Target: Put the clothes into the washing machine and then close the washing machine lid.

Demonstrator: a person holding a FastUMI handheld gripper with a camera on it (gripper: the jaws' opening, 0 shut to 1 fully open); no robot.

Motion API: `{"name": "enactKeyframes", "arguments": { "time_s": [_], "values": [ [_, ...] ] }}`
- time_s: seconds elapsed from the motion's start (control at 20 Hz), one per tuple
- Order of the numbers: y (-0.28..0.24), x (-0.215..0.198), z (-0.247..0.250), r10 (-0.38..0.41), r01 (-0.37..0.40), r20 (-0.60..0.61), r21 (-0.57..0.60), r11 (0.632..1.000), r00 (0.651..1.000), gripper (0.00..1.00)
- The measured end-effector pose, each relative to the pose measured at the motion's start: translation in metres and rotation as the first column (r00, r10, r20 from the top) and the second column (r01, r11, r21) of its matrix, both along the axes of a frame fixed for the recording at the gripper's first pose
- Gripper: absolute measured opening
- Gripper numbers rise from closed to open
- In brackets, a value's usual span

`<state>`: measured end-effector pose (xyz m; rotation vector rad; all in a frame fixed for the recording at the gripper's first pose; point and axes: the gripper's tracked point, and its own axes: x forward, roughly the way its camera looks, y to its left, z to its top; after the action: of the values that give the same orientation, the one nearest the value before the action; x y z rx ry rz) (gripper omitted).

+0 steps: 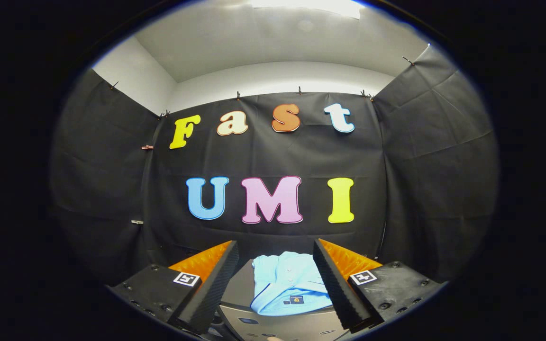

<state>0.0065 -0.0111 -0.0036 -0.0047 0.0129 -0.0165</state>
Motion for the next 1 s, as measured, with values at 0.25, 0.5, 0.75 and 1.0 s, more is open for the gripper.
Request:
{"name": "enactKeyframes", "arguments": {
  "time_s": [0.25, 0.5, 0.75, 1.0],
  "values": [
    [-0.007, 0.003, -0.003, -0.009, 0.009, -0.010, -0.001, 1.000, 1.000, 0.99],
    [-0.017, 0.014, -0.006, -0.017, 0.017, -0.024, -0.002, 1.000, 1.000, 0.99],
    [-0.025, 0.045, -0.001, -0.014, 0.014, -0.046, 0.004, 1.000, 0.999, 0.99],
    [-0.032, 0.092, 0.011, -0.018, 0.017, -0.061, -0.017, 1.000, 0.998, 0.99]
  ]
}}
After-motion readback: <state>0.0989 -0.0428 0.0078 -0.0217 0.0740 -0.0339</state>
